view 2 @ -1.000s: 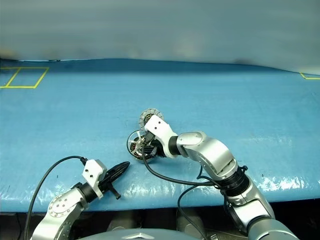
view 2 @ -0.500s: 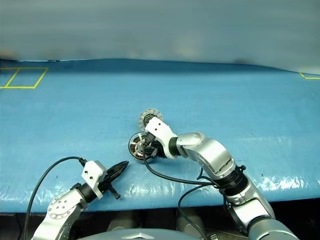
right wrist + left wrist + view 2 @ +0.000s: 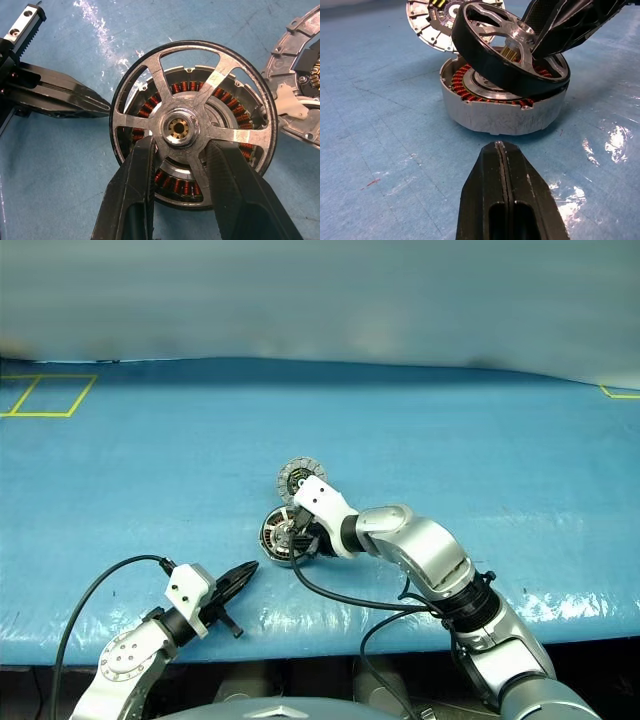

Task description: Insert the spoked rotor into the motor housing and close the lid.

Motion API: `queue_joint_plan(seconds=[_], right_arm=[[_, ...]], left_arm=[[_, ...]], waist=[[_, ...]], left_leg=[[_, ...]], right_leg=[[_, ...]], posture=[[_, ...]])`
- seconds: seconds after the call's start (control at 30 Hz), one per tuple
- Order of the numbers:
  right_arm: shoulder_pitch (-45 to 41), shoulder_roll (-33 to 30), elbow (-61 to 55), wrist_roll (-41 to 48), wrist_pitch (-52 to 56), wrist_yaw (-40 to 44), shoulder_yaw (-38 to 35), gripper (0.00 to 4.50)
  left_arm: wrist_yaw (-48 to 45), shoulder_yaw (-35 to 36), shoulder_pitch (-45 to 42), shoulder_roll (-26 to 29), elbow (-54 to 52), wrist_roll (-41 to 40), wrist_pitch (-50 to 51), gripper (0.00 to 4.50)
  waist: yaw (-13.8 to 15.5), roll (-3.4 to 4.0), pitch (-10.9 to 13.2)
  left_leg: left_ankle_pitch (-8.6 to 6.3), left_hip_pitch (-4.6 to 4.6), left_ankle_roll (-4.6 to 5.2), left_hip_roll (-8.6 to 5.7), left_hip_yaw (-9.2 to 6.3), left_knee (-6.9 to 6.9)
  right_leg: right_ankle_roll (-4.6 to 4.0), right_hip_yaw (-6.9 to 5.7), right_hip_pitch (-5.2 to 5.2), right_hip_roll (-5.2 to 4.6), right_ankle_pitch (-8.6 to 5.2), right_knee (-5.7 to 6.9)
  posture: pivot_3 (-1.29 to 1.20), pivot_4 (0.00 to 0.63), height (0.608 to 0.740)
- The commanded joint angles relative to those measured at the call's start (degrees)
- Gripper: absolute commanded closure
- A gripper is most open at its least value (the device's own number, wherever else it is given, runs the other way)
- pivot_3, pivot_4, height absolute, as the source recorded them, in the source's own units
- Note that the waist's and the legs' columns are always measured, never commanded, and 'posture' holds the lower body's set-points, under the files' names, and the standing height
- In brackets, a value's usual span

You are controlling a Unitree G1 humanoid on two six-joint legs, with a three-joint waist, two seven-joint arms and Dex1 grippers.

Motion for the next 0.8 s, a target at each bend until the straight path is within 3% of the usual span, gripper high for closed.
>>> queue_joint_plan(seconds=[0.03, 0.8], right_arm=[[0.0, 0.5, -0.7, -0.2, -0.8, 0.3, 0.5, 3.31], [-1.9, 3.0, 1.7, -1.1, 3.9, -0.4, 1.2, 3.34]], left_arm=[[0.1, -0.2, 0.1, -0.3, -0.1, 0.0, -1.5, 4.50], [0.2, -0.4, 0.2, -0.4, -0.5, -0.5, -1.3, 4.50]], waist=[[0.0, 0.00, 0.0], [-1.2, 0.00, 0.0]], left_leg=[[0.00, 0.00, 0.00, 0.00, 0.00, 0.00], [0.00, 0.05, 0.00, 0.01, 0.00, -0.01]], right_leg=[[0.00, 0.00, 0.00, 0.00, 0.00, 0.00], [0.00, -0.01, 0.01, 0.02, 0.00, 0.02]], posture=[[0.00, 0.150, 0.740], [0.00, 0.150, 0.740]])
